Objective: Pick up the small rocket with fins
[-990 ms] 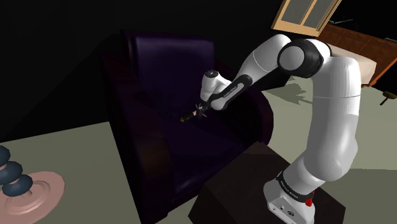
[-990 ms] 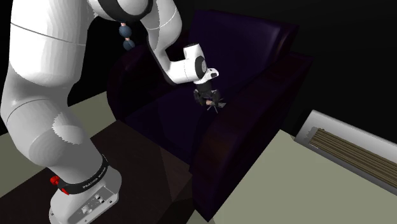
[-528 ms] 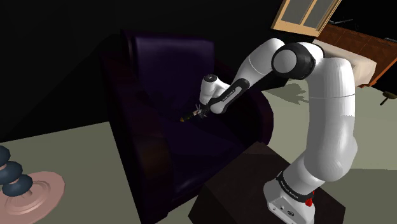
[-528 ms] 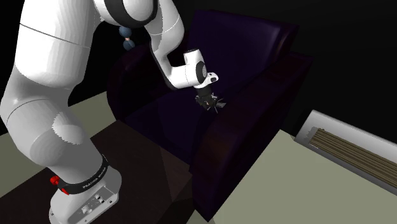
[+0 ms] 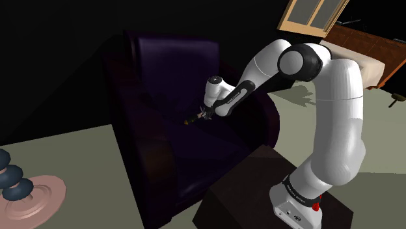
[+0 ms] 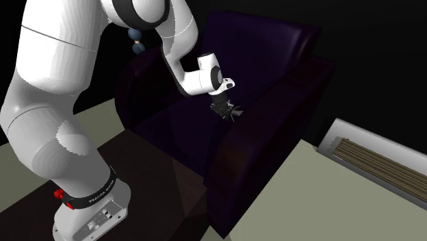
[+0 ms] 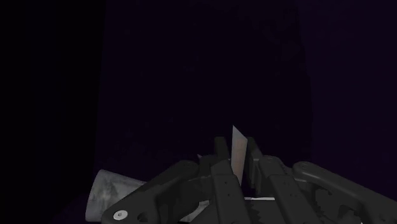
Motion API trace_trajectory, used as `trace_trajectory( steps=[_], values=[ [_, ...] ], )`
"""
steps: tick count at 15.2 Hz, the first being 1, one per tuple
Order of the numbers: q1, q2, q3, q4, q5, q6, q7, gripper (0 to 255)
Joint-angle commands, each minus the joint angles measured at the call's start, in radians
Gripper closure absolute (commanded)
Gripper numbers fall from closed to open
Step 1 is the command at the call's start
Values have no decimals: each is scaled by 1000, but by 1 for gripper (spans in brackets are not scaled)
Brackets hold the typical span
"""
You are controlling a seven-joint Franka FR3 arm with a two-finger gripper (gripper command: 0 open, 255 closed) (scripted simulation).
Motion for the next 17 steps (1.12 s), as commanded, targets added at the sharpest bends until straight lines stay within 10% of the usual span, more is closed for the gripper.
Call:
trace_trajectory(
  steps=[1, 17],
  values=[
    [-3, -13, 4, -5, 4, -8, -6, 255],
    [-39, -181, 58, -48, 77, -128, -98, 255]
  ],
)
